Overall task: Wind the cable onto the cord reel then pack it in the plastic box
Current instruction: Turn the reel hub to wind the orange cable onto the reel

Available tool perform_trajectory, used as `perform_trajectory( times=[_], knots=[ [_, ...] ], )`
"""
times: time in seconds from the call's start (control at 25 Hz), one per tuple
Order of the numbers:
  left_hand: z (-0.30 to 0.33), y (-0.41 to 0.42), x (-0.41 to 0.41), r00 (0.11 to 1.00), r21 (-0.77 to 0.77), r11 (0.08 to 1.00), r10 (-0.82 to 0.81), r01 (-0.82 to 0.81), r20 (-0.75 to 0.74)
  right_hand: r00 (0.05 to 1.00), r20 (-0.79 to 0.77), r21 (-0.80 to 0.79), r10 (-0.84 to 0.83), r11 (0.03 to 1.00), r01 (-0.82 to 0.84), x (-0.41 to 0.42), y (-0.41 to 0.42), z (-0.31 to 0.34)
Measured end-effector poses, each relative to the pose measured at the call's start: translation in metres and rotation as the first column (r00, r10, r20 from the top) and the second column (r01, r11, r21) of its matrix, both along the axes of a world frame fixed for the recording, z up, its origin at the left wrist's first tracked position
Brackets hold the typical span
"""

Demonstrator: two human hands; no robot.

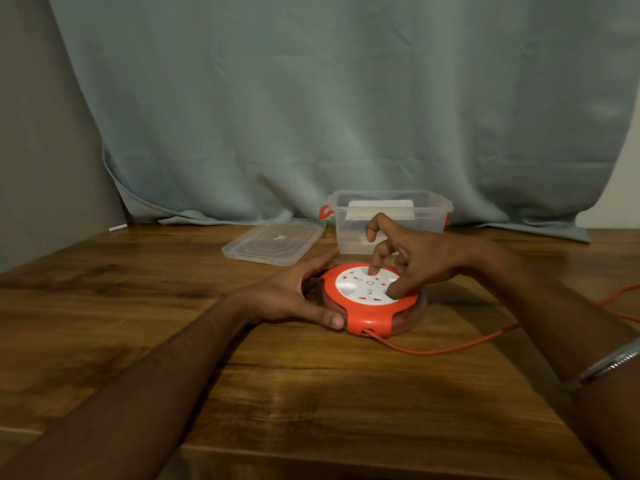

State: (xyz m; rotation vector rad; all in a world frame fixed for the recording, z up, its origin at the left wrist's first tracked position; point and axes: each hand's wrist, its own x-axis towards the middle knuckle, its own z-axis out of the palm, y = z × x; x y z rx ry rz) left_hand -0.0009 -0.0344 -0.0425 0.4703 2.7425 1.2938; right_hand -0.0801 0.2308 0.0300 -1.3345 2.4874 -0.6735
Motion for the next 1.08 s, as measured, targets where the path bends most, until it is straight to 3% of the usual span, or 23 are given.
perform_trajectory(
  times=[0.2, 0.36, 0.76, 1.08],
  knots=[
    [0.0, 0.001, 0.0, 1.0, -0.018, 1.0, 0.019, -0.019, -0.017, 0.997, -0.076, -0.004, -0.028, 1.0, 0.028, 0.001, -0.004, -0.004],
    [-0.001, 0.002, 0.0, 0.999, -0.025, 0.999, 0.022, -0.022, -0.029, 0.973, -0.224, -0.015, -0.058, 0.998, 0.056, 0.003, -0.011, -0.009],
    [-0.002, 0.001, -0.002, 0.999, -0.002, 1.0, 0.02, -0.021, -0.038, 0.944, -0.319, 0.017, -0.084, 0.995, 0.095, 0.009, -0.022, -0.015],
    [-0.002, 0.001, -0.001, 0.999, 0.002, 1.0, 0.018, -0.018, -0.048, 0.895, -0.42, -0.057, -0.148, 0.989, 0.137, 0.008, -0.027, -0.017]
  ],
)
